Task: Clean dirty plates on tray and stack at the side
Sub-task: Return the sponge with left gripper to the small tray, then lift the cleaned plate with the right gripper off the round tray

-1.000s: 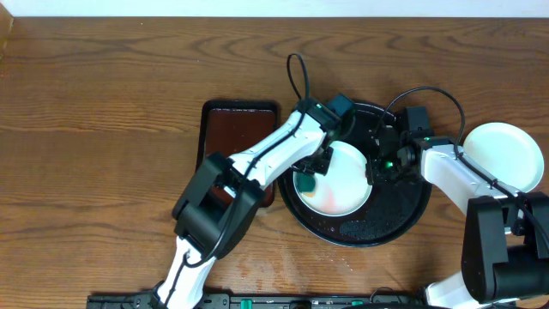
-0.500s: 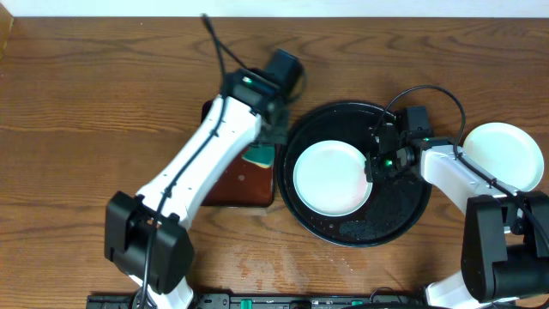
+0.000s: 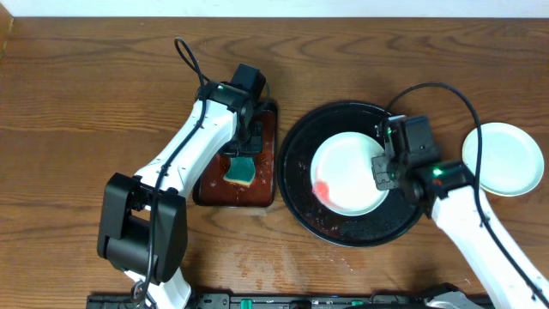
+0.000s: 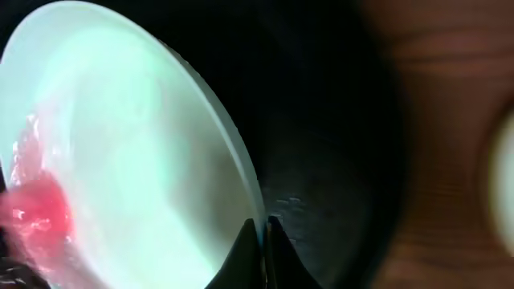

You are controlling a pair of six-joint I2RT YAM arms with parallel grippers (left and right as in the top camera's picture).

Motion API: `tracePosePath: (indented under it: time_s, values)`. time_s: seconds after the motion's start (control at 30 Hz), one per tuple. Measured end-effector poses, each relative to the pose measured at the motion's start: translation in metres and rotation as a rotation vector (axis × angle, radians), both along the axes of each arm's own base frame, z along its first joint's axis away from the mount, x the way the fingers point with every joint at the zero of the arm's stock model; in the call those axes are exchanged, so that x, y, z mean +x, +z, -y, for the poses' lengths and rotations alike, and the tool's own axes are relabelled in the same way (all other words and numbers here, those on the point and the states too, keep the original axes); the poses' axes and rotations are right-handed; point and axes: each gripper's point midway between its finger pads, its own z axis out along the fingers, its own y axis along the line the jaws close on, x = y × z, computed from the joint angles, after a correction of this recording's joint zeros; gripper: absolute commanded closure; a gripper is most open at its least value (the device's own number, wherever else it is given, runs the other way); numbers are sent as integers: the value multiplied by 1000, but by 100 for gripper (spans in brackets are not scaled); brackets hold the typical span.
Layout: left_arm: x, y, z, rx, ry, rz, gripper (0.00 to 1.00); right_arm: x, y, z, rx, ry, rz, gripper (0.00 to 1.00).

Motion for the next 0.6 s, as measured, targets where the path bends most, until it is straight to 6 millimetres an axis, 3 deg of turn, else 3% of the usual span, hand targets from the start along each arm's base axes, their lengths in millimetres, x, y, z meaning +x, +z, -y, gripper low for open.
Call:
tracePosePath:
  time_s: [0.17, 0.37, 0.4, 0.47, 0.6]
  values:
    - [-2, 11, 2, -23, -8, 20, 64, -3, 19, 2, -182, 5, 102, 99]
    - [-10, 82, -1, -93, -20, 197, 45, -9, 52, -22, -331, 73, 276, 99]
    - [-15, 109, -2, -121, -23, 272, 44, -11, 61, -28, -363, 86, 321, 99]
    - [-20, 131, -4, -145, -24, 336, 24, -13, 72, -31, -413, 90, 376, 99]
    - [-34, 169, -10, -188, -25, 450, 18, -17, 88, -38, -499, 100, 465, 99]
